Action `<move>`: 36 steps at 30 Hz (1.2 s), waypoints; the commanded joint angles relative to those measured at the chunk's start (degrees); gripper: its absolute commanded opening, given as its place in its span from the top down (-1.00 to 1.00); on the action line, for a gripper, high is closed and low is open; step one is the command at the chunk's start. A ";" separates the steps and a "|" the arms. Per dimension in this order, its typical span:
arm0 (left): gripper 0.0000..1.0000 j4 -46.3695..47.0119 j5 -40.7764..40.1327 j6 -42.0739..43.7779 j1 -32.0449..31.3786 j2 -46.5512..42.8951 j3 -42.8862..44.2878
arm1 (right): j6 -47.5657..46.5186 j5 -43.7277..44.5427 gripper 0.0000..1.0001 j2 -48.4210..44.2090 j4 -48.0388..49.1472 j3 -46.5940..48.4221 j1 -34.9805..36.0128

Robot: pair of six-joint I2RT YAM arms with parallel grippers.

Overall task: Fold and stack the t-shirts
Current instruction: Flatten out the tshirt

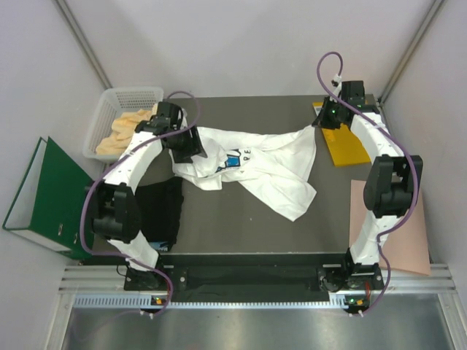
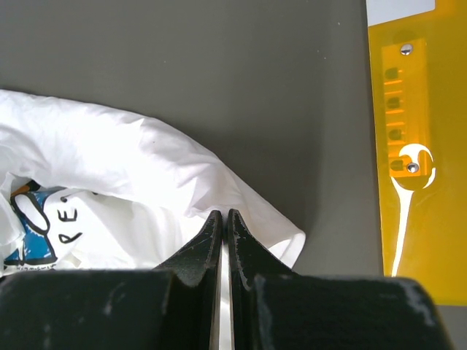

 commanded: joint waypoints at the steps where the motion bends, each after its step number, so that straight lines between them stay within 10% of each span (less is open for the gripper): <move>1: -0.25 2.52 4.98 -3.11 0.13 -6.69 -6.14 | -0.15 -0.91 1.00 0.10 1.57 1.34 -0.57; 30: -0.10 11.77 1.38 -5.31 0.04 0.49 -13.98 | -0.68 -1.17 0.99 1.24 0.96 2.04 -0.57; 36: 0.98 11.68 1.03 -4.79 0.04 2.26 -12.14 | -0.68 -1.17 0.99 1.59 0.78 2.39 -0.66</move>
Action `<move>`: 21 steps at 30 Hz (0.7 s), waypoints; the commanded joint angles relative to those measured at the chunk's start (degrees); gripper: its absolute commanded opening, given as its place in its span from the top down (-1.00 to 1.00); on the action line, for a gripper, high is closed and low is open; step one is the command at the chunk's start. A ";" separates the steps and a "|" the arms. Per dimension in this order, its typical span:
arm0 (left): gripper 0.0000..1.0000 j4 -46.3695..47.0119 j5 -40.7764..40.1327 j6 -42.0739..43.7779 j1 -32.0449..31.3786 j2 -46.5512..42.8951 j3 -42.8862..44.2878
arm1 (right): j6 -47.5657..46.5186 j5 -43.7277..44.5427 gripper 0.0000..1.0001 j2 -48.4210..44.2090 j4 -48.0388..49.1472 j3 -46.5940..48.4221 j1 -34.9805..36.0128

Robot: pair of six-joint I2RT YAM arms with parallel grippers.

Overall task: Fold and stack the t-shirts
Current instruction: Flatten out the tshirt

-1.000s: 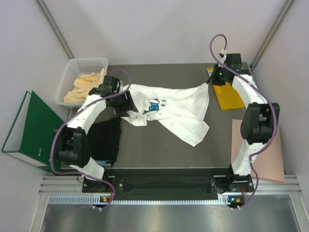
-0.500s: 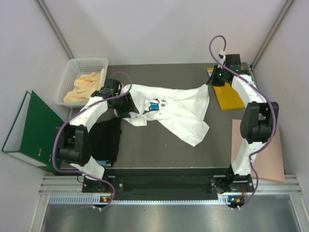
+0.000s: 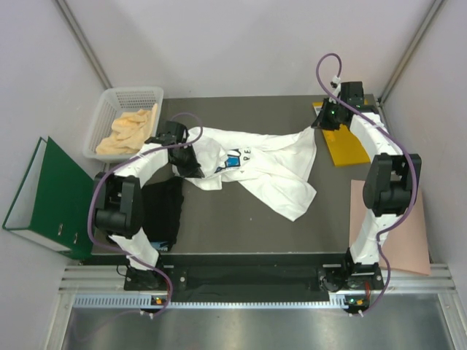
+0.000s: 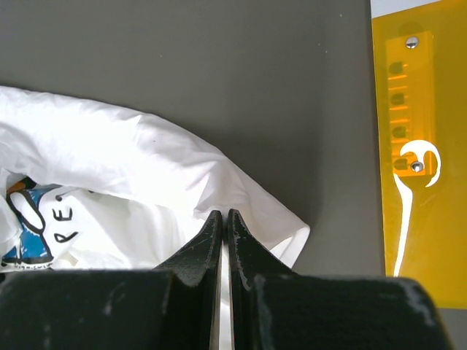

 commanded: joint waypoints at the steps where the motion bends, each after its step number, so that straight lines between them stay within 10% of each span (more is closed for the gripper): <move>1: 1.00 1.78 -1.13 0.68 0.04 0.86 3.93 | -0.61 -0.52 0.99 0.66 0.93 2.40 -0.57; 21: 1.00 0.99 -10.80 2.00 1.45 -3.45 24.75 | -0.17 0.44 1.00 -3.46 1.46 5.73 -0.40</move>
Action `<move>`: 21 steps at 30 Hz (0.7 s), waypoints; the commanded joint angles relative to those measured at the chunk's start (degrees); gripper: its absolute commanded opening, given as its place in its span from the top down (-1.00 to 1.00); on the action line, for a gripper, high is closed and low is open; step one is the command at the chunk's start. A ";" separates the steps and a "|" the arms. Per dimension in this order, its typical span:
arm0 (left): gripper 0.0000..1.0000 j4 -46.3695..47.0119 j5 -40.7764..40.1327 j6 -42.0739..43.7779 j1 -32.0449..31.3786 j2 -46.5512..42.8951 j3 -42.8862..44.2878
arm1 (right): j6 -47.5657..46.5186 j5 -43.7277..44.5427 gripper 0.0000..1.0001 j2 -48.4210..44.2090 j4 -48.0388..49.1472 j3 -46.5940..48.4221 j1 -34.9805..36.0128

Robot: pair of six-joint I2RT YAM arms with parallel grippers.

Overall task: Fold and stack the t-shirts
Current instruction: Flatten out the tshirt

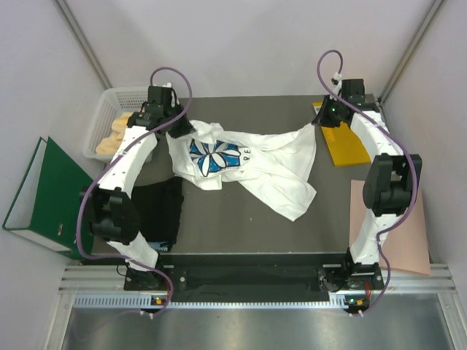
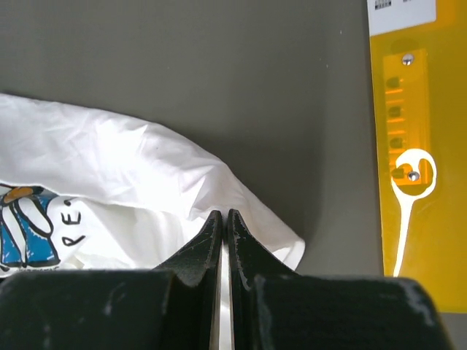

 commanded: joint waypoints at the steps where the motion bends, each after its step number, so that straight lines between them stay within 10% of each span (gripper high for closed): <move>1: 1.00 2.06 -2.89 0.75 0.88 0.16 6.43 | -0.94 0.80 1.00 -4.28 1.51 4.79 -0.40; 21: 1.00 3.64 -9.13 8.13 0.88 -5.46 37.90 | -4.54 1.16 1.00 -26.16 0.18 28.09 0.57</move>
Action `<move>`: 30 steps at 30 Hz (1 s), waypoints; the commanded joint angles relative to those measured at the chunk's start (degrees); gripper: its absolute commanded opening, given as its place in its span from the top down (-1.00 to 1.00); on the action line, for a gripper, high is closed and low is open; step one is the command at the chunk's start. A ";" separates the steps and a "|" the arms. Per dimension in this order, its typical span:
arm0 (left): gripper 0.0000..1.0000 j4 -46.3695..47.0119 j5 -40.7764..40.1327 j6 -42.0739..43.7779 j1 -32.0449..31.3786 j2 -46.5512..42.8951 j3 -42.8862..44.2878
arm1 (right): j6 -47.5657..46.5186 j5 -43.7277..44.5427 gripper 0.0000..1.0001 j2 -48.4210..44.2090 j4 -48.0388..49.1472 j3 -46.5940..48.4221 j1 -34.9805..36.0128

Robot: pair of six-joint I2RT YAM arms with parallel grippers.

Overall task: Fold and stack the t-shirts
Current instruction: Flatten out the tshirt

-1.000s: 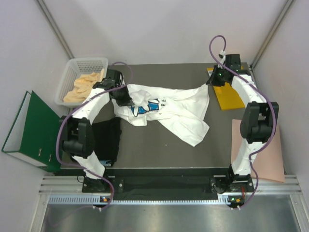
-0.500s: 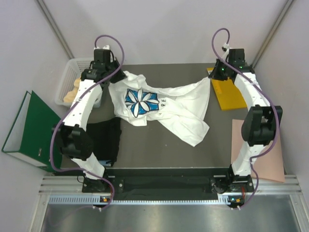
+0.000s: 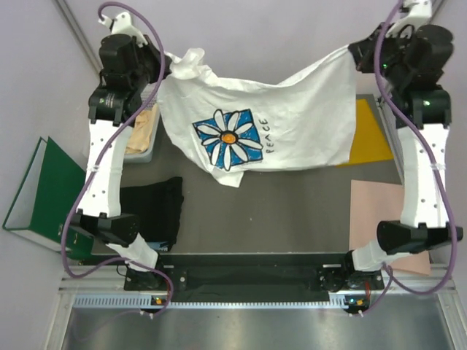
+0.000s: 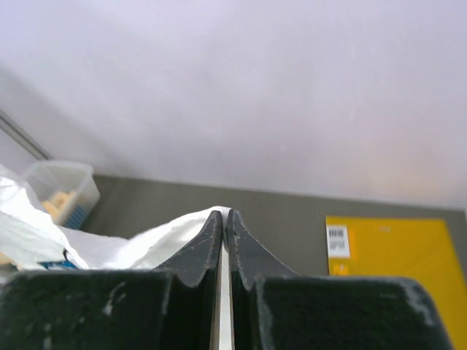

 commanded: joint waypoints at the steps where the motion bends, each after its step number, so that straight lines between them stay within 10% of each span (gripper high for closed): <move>1: 1.00 3.77 -1.31 2.54 0.20 -7.33 3.91 | -0.98 -2.39 1.00 -7.13 3.44 4.40 0.35; 18: 1.00 0.86 5.19 4.13 0.20 -23.97 9.98 | -3.98 2.60 1.00 -34.91 4.06 -4.30 4.75; 30: 1.00 -3.70 4.23 5.44 0.38 -0.45 18.41 | -5.02 12.36 1.00 -30.00 7.47 -13.95 4.66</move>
